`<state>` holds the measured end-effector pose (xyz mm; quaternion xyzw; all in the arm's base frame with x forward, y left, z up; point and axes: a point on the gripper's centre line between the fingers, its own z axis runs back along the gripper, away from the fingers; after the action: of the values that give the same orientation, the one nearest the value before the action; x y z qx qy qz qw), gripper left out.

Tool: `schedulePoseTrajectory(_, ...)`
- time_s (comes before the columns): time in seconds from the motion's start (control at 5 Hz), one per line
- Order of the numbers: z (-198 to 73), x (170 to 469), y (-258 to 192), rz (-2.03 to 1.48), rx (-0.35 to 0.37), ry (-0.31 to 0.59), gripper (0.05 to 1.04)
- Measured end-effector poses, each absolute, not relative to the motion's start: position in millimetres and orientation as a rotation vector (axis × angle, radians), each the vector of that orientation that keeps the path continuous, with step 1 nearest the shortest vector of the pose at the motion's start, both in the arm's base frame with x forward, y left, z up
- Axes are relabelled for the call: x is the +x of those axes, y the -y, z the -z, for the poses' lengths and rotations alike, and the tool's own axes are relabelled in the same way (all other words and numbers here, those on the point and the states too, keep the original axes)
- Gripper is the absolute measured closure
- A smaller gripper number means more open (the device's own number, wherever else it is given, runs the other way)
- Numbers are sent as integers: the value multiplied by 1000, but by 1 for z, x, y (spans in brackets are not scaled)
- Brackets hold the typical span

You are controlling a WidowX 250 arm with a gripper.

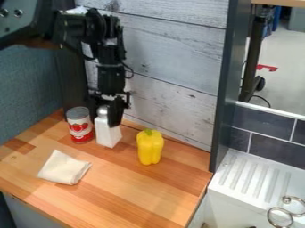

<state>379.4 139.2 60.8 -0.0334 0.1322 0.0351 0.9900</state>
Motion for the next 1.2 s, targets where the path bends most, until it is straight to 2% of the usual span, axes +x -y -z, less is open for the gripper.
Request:
schedulePoseTrajectory(0.6,-45,384,-139,-66,-90,-303,440)
schedulePoseTrajectory(0.8,-44,387,-140,-76,-102,-343,360)
schedulePoseTrajectory(1.0,-37,383,-137,-81,-112,-336,99)
schedulePoseTrajectory(1.2,-80,376,-134,-111,-75,-219,75)
